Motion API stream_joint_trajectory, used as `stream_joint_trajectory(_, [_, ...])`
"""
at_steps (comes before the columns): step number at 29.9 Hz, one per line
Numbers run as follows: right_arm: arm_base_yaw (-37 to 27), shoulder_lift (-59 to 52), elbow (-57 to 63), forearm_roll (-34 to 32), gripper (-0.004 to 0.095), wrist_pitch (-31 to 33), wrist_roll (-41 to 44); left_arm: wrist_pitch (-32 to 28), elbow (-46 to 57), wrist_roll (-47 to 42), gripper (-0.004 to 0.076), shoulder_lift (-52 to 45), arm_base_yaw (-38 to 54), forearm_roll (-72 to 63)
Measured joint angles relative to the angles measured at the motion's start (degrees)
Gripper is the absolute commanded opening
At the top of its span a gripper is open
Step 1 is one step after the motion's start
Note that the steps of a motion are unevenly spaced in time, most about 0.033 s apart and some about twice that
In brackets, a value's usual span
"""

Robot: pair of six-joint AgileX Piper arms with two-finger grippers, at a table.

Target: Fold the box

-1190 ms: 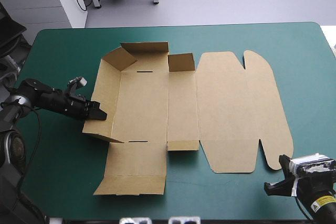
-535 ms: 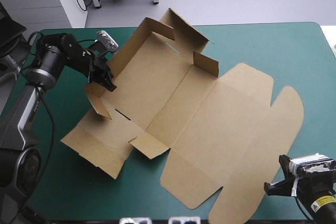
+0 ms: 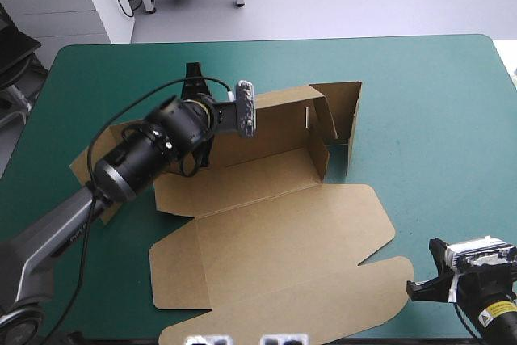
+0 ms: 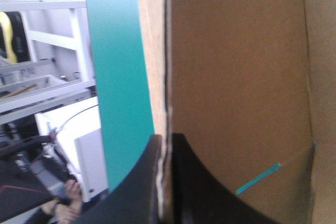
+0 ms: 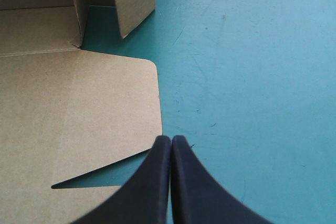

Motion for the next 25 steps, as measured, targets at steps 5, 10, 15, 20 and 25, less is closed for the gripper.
stream_joint_trajectory(5, [0.0, 0.0, 0.0, 0.0, -0.0014, 0.0, 0.0, -8.3, 11.7, -9.8, -0.0008, -2.6, -5.2, 17.1])
stream_joint_trajectory(10, [0.0, 0.0, 0.0, 0.0, -0.0014, 0.0, 0.0, -20.1, 20.6, -20.6, -0.0008, -4.1, -5.7, 32.5])
stream_joint_trajectory(15, [0.0, 0.0, 0.0, -0.1, -0.0014, 0.0, 0.0, -23.9, 23.0, -28.6, -0.0008, -4.2, -4.6, 39.1])
stream_joint_trajectory(20, [0.0, 0.1, -0.1, -0.1, -0.0014, 0.1, 0.0, -26.1, 23.1, -29.7, -0.0007, -4.2, -2.4, 39.3])
stream_joint_trajectory(25, [0.0, 3.2, -4.4, -0.8, -0.0014, 0.9, 0.0, -26.3, 22.4, -27.4, -0.0005, -4.2, -1.7, 35.4])
